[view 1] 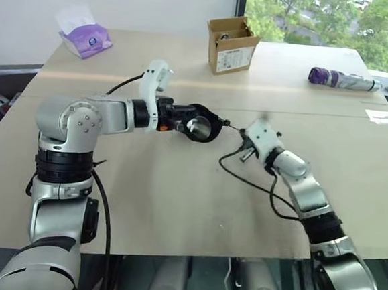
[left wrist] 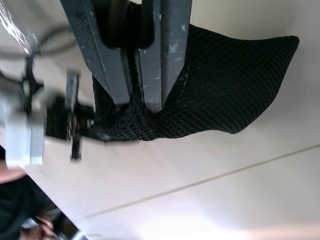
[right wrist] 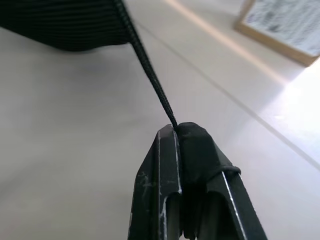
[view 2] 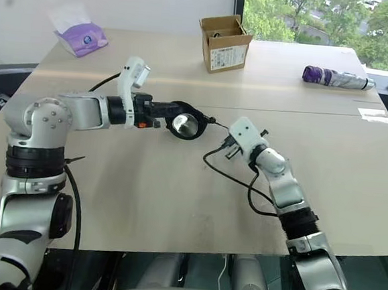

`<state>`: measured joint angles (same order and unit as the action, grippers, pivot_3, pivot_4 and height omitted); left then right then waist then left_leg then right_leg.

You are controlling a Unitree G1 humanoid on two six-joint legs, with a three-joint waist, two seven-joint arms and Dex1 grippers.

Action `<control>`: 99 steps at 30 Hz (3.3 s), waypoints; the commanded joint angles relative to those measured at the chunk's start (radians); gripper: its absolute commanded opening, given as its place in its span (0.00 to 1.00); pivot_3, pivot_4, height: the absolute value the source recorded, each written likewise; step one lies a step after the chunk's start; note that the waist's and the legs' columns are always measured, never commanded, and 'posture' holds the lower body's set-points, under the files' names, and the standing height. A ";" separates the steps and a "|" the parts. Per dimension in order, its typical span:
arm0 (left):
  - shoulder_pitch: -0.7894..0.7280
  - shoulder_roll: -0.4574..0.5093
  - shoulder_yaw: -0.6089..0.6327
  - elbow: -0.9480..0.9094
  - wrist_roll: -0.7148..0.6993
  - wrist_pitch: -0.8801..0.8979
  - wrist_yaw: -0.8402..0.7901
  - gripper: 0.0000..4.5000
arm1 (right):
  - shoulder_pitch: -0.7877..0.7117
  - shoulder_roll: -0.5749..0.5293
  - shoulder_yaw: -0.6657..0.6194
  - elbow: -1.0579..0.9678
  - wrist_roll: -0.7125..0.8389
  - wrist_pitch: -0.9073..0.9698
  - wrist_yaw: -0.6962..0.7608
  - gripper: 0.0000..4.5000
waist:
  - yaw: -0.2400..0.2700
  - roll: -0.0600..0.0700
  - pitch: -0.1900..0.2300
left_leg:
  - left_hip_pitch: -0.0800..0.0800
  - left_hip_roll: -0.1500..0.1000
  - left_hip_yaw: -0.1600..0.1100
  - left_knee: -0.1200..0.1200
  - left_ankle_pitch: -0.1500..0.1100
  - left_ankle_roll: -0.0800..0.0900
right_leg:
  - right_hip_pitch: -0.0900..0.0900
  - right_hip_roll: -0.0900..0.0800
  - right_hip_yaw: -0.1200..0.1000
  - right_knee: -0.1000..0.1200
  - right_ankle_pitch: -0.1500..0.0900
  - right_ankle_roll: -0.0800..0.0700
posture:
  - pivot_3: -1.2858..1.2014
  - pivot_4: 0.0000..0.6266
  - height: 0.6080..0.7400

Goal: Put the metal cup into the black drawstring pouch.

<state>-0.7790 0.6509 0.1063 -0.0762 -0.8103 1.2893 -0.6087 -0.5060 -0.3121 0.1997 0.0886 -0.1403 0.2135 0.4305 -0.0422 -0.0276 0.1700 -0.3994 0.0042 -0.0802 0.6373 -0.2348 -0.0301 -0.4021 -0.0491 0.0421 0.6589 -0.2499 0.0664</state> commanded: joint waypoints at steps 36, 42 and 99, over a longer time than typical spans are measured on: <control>-0.066 -0.282 -0.426 0.295 0.561 -0.659 -0.313 0.00 | -0.090 -0.170 -0.280 -0.317 0.018 0.380 -0.073 0.00 | 0.002 0.000 0.000 | 0.000 0.000 0.000 0.002 -0.002 0.005 | 0.001 0.000 0.000 0.001 0.000 0.000 | 0.52 0.24 1.00; -0.003 -0.248 -0.440 0.248 0.587 -0.622 -0.306 0.00 | -0.098 -0.277 -0.344 -0.019 0.006 0.295 -0.144 0.00 | 0.009 0.001 0.000 | 0.000 0.000 0.001 0.003 -0.002 0.005 | 0.002 0.000 0.000 0.001 0.000 0.000 | 0.52 0.24 1.00; -0.250 -0.567 -0.283 0.501 0.621 -0.856 -0.225 0.54 | -0.193 -0.300 -0.292 -0.600 0.242 0.625 -0.018 0.00 | 0.006 0.002 0.000 | -0.002 -0.001 0.000 0.005 -0.003 0.006 | 0.001 0.000 -0.001 0.000 0.000 0.001 | 0.52 0.24 1.00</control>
<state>-1.0152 0.0927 -0.1840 0.4650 -0.1801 0.4343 -0.8406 -0.6823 -0.6049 -0.0613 -0.4602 0.0926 0.8579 0.4104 -0.0359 -0.0257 0.1705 -0.4015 0.0036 -0.0807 0.6424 -0.2378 -0.0240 -0.4008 -0.0491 0.0410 0.6594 -0.2499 0.0669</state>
